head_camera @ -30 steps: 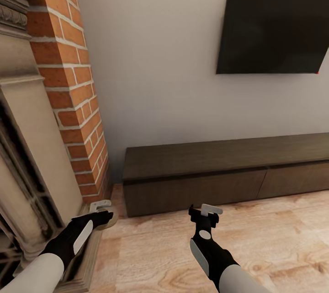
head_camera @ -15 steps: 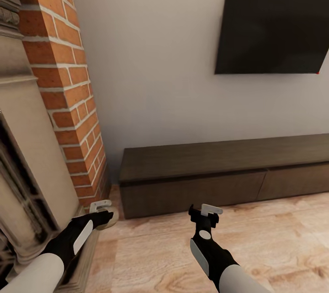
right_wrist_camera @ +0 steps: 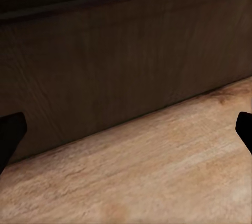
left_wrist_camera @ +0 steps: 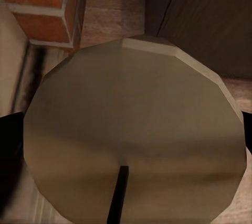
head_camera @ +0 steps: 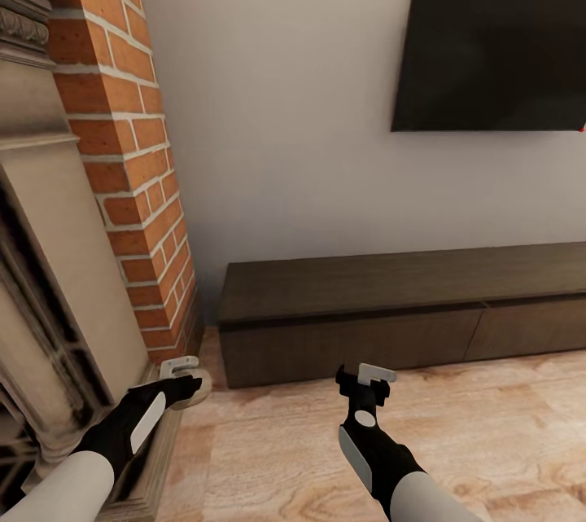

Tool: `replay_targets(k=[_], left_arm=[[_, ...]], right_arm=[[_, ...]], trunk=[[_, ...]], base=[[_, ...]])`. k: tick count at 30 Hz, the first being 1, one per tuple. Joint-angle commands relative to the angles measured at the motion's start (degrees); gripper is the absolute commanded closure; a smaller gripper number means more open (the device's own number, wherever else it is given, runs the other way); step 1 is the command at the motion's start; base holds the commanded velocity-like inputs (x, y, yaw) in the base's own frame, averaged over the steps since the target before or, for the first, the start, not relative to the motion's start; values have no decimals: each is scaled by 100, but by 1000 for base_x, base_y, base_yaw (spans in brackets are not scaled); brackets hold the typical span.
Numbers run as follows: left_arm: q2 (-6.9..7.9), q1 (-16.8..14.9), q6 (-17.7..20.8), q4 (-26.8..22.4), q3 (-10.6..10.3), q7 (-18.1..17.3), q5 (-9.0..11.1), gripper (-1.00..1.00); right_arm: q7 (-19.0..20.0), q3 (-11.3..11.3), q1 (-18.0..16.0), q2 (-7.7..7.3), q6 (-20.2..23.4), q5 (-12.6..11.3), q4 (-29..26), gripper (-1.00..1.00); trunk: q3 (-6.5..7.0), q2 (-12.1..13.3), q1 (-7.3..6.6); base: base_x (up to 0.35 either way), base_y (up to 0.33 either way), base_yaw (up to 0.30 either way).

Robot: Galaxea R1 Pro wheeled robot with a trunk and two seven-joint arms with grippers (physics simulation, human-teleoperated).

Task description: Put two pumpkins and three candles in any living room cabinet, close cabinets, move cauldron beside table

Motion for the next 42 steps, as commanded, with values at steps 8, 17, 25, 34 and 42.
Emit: replay_targets(k=[8,17,25,34,42], left_arm=[[9,-1,22,-12,-41,51,55,100],[15,0,19,-15,-41,31,62,100],[76,-1,1308,-1862,-40,-294,166,100],[-70,-1,3328,-3899,-90,-1203,467,100],[-1233,-763,3845,-4851,-137,-545,452,100]], right_arm=[[-29,36,-6,0,-128,-20,150,-100],[-28,47,-6,0,-185,1,202,-100],[-26,34,-6,0,-198,-58,281,-100],[-27,27,-6,0,-205,-86,293,-100],[304,4,-6,0,-333,-151,620,-100]], trunk=[[-6,-2,-1],[-6,-2,-1],[-6,-2,-1],[-6,-2,-1],[-6,-2,-1]], base=[[36,-97,0],[1,-4,0],[0,0,0],[0,0,0],[0,0,0]])
